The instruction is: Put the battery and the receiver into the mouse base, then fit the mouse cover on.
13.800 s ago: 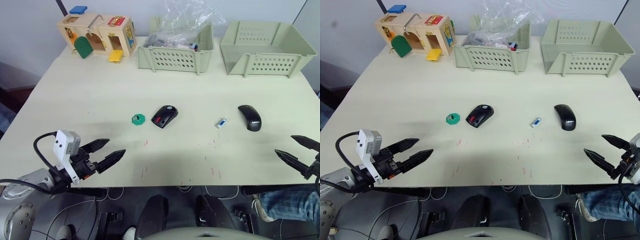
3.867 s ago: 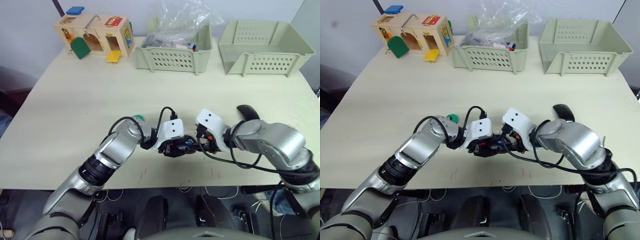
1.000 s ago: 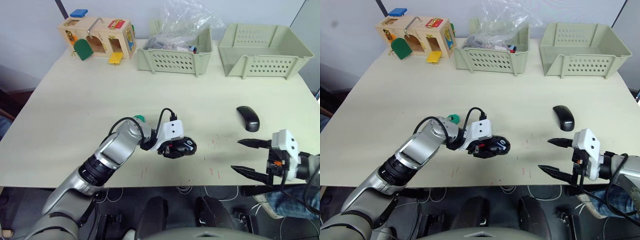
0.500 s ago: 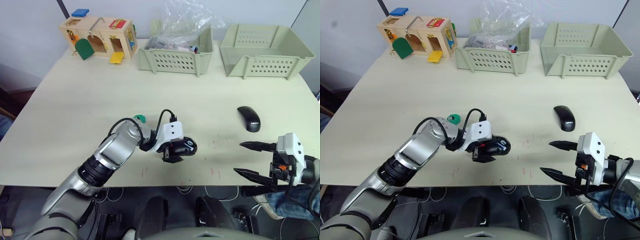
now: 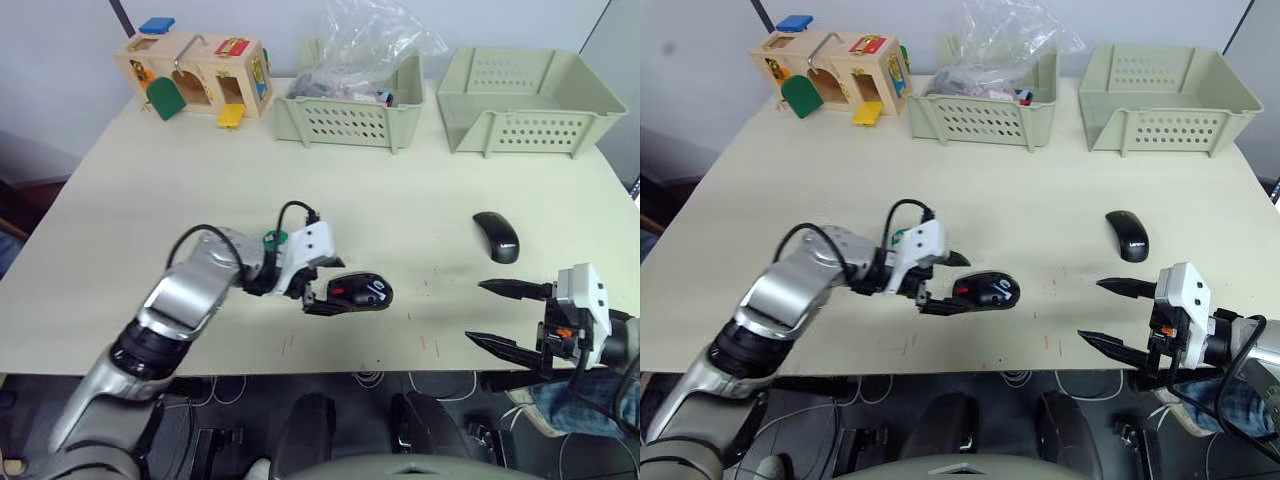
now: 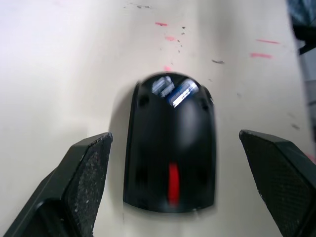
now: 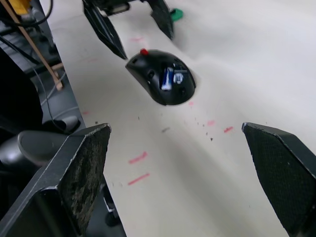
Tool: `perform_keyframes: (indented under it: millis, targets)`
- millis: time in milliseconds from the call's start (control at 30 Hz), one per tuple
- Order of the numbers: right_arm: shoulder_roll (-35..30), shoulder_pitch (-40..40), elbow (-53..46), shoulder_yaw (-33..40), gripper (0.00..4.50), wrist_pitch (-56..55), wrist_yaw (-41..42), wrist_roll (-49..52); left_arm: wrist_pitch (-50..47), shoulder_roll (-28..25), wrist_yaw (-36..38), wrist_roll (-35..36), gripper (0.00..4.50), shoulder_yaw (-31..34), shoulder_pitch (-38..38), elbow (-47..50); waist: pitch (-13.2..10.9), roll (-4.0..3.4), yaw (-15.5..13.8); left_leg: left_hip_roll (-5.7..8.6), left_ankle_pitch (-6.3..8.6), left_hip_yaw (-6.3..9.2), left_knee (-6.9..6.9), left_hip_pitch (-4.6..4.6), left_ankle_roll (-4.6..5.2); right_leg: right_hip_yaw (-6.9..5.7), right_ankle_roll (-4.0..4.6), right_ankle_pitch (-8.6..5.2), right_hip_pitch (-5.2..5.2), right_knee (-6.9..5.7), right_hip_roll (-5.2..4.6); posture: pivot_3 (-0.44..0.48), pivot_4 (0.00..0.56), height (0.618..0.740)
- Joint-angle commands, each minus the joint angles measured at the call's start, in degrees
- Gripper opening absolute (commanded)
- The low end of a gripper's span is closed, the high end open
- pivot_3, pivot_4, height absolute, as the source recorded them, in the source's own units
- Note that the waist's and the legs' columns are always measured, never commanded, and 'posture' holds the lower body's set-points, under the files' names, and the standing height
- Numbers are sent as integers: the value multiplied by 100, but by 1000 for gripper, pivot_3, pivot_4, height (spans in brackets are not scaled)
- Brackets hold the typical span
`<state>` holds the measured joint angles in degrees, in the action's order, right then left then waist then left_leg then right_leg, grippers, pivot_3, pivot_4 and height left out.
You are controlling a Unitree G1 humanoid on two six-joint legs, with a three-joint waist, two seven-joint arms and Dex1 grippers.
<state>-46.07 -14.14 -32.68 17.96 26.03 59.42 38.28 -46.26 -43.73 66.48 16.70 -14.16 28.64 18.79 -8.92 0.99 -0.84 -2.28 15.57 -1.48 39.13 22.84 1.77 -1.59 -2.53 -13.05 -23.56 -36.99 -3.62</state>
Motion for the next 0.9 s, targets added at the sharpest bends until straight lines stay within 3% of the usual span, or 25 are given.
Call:
perform_keyframes:
  millis: [33,267,400,500,600,667,900]
  targets:
    - [58,78,-136,97,4500,-99,-21,165,-229,-102,-44,570,4408,733,-188,253,-2,3,-11,1,0,0,1,2,0,-2,8,-5,0,0,-3,0,150,740]
    - [202,70,-178,75,4500,-171,-6,218,-804,-220,-390,1612,4408,2258,-879,339,-5,5,4,0,0,0,0,1,0,-2,10,-6,0,0,-4,0,150,740]
    - [354,109,-215,88,4500,-303,-76,253,-960,-399,-775,1847,4408,3494,-1414,100,-6,7,6,0,0,-1,0,0,-1,-1,11,-7,0,0,-4,0,150,740]
    - [419,138,-236,81,4500,-393,-108,231,-830,-618,-660,1946,4408,3771,-1650,-128,-13,8,14,-4,0,-2,-2,-4,-1,-1,19,-2,-1,-1,-2,0,150,740]
    - [434,178,-276,85,4500,-369,-205,271,-193,-967,-383,1663,4408,3767,-1503,-1128,-14,10,-28,-3,-1,-1,-1,-3,-2,-6,20,-4,0,-1,-4,0,150,740]
    - [436,216,-344,52,4500,-329,-266,303,370,-1098,-145,1386,4408,3407,-1169,-1829,-14,10,-35,-2,0,-2,-1,-3,-3,-8,20,-5,0,-1,-5,0,150,740]
    - [433,409,-504,-180,4500,-244,-472,363,1659,-1025,521,671,4408,2360,-22,-3687,-17,17,-9,1,0,-39,-1,1,-3,-5,34,5,-1,1,-6,0,150,740]
